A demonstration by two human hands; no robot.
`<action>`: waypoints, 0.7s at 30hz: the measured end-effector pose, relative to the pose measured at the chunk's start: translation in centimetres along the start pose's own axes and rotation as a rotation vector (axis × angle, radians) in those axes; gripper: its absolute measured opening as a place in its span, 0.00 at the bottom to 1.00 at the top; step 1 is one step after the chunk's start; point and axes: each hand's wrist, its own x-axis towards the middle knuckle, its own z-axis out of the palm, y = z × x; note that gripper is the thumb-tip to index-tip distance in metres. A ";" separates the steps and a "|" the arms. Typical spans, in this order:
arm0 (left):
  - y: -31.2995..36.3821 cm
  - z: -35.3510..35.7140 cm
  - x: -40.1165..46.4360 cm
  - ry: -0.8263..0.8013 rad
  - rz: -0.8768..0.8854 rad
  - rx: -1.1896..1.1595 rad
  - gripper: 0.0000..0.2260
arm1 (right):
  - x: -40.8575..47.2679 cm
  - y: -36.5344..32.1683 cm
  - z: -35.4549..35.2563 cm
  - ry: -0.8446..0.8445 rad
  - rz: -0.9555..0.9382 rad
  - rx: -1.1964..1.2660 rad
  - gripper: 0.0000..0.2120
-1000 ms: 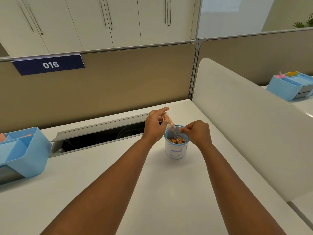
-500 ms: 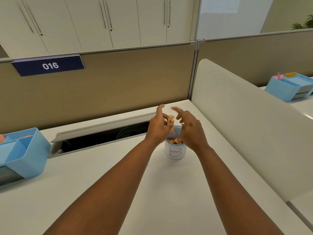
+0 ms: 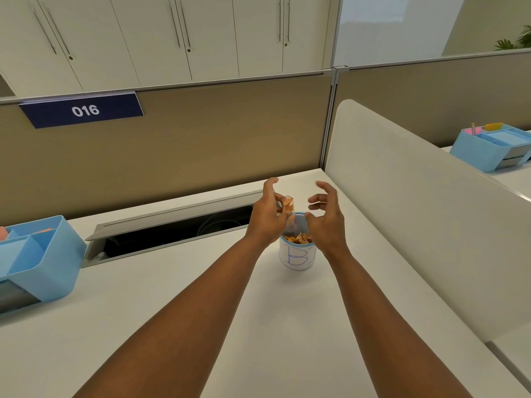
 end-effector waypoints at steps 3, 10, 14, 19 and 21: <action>0.0 0.0 0.2 0.002 0.004 -0.018 0.31 | -0.1 0.1 0.3 -0.075 0.038 -0.028 0.25; -0.1 0.1 0.0 0.011 0.025 -0.026 0.28 | -0.6 0.0 0.7 -0.096 0.000 -0.047 0.18; -0.2 0.2 0.1 -0.020 0.040 0.014 0.29 | -0.5 0.2 0.5 -0.108 -0.032 -0.063 0.17; -0.2 0.3 -0.2 -0.033 0.062 0.047 0.28 | 0.3 0.0 0.0 -0.101 -0.056 0.010 0.19; -0.1 0.4 -0.3 -0.040 0.077 0.050 0.27 | 0.4 -0.1 -0.1 -0.153 -0.121 -0.022 0.19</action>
